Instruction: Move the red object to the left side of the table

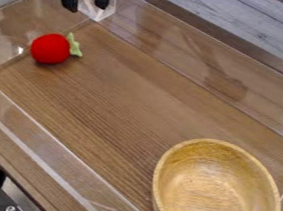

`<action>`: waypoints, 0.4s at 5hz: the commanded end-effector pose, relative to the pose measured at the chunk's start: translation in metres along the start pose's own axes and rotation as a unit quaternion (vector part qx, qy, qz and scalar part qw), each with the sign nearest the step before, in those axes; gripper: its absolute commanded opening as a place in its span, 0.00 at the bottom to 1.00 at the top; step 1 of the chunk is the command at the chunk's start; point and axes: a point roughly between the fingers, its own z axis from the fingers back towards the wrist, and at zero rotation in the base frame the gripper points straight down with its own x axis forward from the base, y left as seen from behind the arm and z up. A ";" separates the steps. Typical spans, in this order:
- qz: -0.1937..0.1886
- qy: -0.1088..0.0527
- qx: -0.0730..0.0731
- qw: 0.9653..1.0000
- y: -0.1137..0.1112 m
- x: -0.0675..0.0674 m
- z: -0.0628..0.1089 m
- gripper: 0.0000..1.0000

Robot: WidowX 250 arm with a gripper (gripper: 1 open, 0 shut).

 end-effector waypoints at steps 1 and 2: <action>0.031 -0.017 -0.024 0.999 0.002 0.005 0.021 1.00; 0.021 -0.019 -0.017 0.999 -0.004 0.006 0.016 1.00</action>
